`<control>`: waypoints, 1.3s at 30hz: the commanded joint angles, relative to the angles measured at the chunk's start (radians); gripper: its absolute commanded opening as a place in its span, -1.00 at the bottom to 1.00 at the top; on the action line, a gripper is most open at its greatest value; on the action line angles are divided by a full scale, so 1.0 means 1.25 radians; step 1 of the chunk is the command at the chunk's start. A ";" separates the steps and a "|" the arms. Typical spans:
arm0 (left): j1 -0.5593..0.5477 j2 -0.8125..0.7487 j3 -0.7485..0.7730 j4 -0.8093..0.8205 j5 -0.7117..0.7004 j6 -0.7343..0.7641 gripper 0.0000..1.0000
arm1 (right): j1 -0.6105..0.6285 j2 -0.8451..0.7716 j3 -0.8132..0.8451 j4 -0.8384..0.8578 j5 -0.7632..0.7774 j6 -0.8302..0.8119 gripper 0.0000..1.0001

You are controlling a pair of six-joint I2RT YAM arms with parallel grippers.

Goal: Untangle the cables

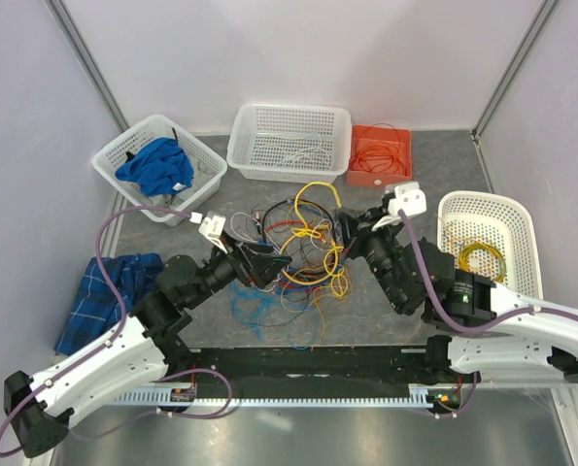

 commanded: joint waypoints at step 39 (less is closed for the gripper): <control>-0.004 -0.046 -0.147 -0.007 0.069 -0.225 0.94 | -0.835 0.272 0.438 0.064 0.308 -0.392 -1.00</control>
